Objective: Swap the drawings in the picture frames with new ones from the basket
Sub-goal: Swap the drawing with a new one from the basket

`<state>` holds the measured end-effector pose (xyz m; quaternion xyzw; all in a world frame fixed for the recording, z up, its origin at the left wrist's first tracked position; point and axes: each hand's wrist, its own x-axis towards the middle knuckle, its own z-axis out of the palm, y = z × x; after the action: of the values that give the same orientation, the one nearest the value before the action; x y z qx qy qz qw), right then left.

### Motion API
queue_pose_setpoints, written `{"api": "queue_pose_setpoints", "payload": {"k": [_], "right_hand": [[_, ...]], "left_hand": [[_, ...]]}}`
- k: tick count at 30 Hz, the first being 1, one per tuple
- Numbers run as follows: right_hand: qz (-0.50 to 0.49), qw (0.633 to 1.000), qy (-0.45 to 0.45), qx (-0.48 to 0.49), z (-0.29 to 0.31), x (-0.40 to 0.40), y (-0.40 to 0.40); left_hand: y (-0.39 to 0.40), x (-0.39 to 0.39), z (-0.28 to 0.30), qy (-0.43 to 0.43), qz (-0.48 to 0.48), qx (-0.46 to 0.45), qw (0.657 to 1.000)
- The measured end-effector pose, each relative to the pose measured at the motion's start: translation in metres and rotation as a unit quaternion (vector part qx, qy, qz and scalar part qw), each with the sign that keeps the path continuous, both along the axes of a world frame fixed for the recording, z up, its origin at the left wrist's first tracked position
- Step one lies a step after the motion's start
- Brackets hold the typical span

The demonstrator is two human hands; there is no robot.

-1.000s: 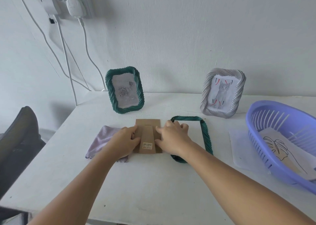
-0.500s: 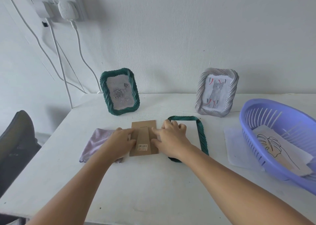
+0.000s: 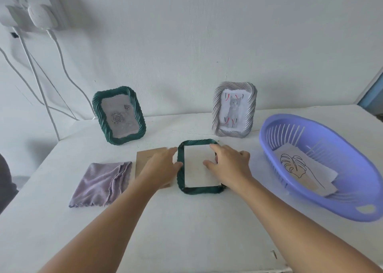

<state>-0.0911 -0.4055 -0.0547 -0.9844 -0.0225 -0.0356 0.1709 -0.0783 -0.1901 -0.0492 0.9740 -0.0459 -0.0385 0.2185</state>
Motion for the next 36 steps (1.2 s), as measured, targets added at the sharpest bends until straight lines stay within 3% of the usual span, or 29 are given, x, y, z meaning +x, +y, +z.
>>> {"api": "queue_pose_setpoints", "payload": {"k": [6,15,23,29,32,36], "right_hand": [[-0.013,1.0,-0.008,-0.006,-0.005,-0.004,-0.003],[-0.043,0.99,0.035,0.128,-0.01,-0.001,-0.006],[-0.006,0.989,0.007,0.15,-0.01,-0.002,-0.008],[0.006,0.971,-0.034,0.236,-0.007,-0.001,-0.011],[0.028,0.944,-0.031,0.326,-0.003,0.002,-0.015],[0.06,0.906,-0.021,0.419,0.002,0.002,-0.019]], "left_hand": [[-0.001,0.002,-0.01,0.026,0.007,-0.029,0.999],[0.0,0.003,-0.013,0.048,0.025,-0.06,0.997],[0.001,0.004,-0.015,0.055,0.025,-0.066,0.996],[-0.002,-0.004,-0.014,0.0,0.03,-0.068,0.997],[-0.007,-0.005,-0.008,-0.017,0.042,-0.153,0.987],[-0.017,-0.001,0.006,0.07,0.04,-0.321,0.944]]}}
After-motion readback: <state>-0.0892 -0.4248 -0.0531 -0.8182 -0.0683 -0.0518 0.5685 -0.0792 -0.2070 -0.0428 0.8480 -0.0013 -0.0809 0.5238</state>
